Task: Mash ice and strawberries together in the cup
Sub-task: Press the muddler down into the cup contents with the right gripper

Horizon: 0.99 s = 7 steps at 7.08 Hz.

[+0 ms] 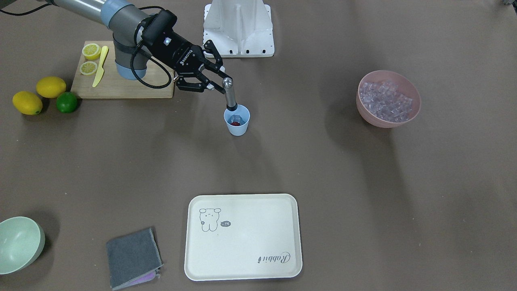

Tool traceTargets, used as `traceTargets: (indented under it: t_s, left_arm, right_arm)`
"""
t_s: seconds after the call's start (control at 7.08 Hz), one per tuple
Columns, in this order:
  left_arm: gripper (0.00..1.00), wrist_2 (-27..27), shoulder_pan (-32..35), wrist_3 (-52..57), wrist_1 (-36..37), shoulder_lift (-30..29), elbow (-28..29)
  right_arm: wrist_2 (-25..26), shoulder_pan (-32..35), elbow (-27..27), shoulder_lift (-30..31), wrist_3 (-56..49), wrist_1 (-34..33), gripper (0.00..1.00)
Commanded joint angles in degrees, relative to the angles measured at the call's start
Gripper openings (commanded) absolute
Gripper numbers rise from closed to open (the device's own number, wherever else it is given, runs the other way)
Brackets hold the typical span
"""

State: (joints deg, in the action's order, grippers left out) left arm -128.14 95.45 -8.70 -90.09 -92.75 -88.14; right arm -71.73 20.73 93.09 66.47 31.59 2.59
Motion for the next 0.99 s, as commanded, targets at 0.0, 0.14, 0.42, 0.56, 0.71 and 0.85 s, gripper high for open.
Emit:
traceTargets:
  t_s: [0.0,0.14,0.42,0.56,0.71,0.85]
  left_arm:
    - [0.98,0.0,0.0,0.0,0.0,-0.15,0.08]
    - [0.98,0.0,0.0,0.0,0.0,-0.15,0.08]
    - [0.98,0.0,-0.09,0.0,0.0,-0.24,0.6]
    - [0.98,0.0,-0.09,0.0,-0.09,-0.33,1.12]
    - [0.98,0.0,-0.18,0.0,-0.09,-0.42,1.13]
    - [0.98,0.0,-0.18,0.0,-0.09,-0.42,1.13]
  right_arm:
    - [1.68,-0.44,-0.1,-0.55,-1.18,0.4,0.0]
    - [1.68,0.61,-0.19,-1.33,-1.44,-0.04,0.0]
    - [1.85,1.15,-1.06,-2.57,-1.44,-0.57,0.0]
    - [1.94,1.15,-2.54,-3.44,-1.53,-0.57,0.0]
    - [2.03,1.59,-3.52,-3.71,-1.53,-0.57,0.0]
    - [2.46,1.85,-4.74,-4.24,-1.97,-0.66,0.0]
